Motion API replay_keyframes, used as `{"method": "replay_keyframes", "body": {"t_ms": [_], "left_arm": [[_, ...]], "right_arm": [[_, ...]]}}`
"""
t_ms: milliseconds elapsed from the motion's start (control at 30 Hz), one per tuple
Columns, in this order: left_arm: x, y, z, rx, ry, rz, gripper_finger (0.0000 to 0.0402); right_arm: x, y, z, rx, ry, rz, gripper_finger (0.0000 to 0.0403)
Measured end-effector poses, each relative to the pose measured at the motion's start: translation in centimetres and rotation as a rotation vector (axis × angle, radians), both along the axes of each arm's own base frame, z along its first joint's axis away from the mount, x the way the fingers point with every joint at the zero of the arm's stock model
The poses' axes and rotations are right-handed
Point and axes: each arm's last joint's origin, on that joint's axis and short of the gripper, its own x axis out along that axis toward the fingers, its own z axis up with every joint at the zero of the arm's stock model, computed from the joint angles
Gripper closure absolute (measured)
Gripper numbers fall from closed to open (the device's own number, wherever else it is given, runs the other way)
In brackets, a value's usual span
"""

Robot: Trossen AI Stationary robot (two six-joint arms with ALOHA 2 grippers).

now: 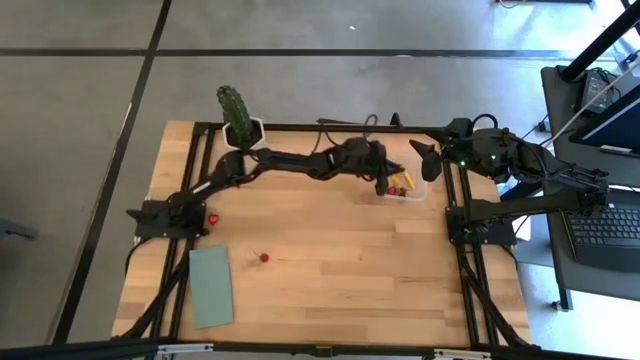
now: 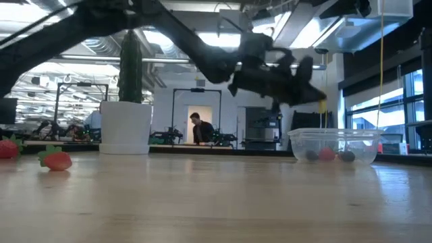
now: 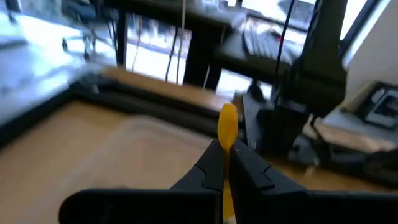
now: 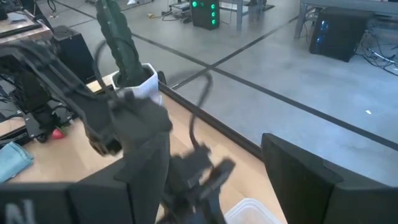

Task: Pick and placing Produce into tupperware
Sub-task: Put the yellow corn into the transparent bin, then put the bottom red strawberry into the transparent bin

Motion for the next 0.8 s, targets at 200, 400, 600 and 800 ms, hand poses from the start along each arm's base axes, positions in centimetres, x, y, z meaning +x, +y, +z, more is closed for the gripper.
{"method": "replay_keyframes", "body": {"t_ms": [200, 400, 600, 800], "left_arm": [[0.7, -0.3, -2.8, -0.035, 0.144, 0.004, 0.0396], [0.5, -0.2, -3.5, -0.048, 0.208, 0.014, 0.0395], [0.5, -0.1, -3.3, -0.042, 0.188, 0.014, 0.0362], [0.6, -0.1, -3.3, -0.041, 0.183, 0.015, 0.0329]], "right_arm": [[0.0, 0.0, -0.1, 0.001, 0.006, 0.0, 0.0148], [-0.1, 0.0, -0.2, 0.002, 0.025, 0.0, 0.0148], [-0.1, 0.0, -0.2, 0.002, 0.029, 0.0, 0.0148], [-0.1, 0.0, -0.3, 0.002, 0.033, 0.0, 0.0148]]}}
